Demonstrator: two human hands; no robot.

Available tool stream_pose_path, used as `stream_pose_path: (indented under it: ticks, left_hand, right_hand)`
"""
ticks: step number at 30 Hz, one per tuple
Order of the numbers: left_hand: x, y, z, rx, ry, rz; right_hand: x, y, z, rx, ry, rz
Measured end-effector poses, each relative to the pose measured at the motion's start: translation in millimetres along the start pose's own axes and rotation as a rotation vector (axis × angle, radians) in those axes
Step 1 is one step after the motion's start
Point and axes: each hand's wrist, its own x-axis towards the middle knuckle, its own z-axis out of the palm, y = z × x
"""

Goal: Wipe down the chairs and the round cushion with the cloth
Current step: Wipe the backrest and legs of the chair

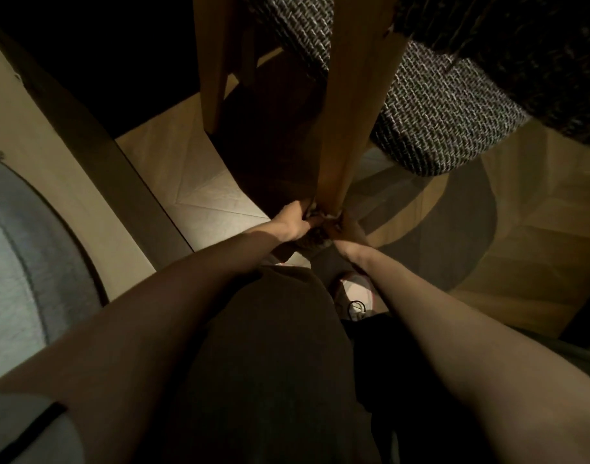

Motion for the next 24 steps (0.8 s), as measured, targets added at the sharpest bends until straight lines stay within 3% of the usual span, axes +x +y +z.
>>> stream_pose_path:
  ticks: [3, 6, 8, 11, 15, 19, 24]
  left_hand:
    - [-7, 8, -2, -0.002, 0.086, 0.003]
    - [-24, 19, -14, -0.006, 0.208, 0.027]
    - [-37, 27, -25, -0.023, 0.306, 0.067]
    - [-66, 47, -45, -0.12, 0.462, 0.247]
    - [-107, 80, -65, -0.314, 0.565, 0.512]
    - [-127, 96, -73, -0.299, 0.669, 0.573]
    - [-111, 78, -66, -0.21, 0.566, 0.521]
  right_hand:
    - [-5, -5, 3, 0.065, 0.089, 0.028]
    - [-25, -16, -5, -0.003, 0.206, -0.084]
    - [-42, -30, -12, -0.088, 0.383, -0.253]
    - [-71, -55, -25, -0.119, 0.589, -0.42]
    - [-104, -81, -36, 0.072, 0.763, -0.565]
    - [-111, -90, -29, 0.147, 0.741, -0.425]
    - [-101, -89, -23, 0.244, 0.739, -0.401]
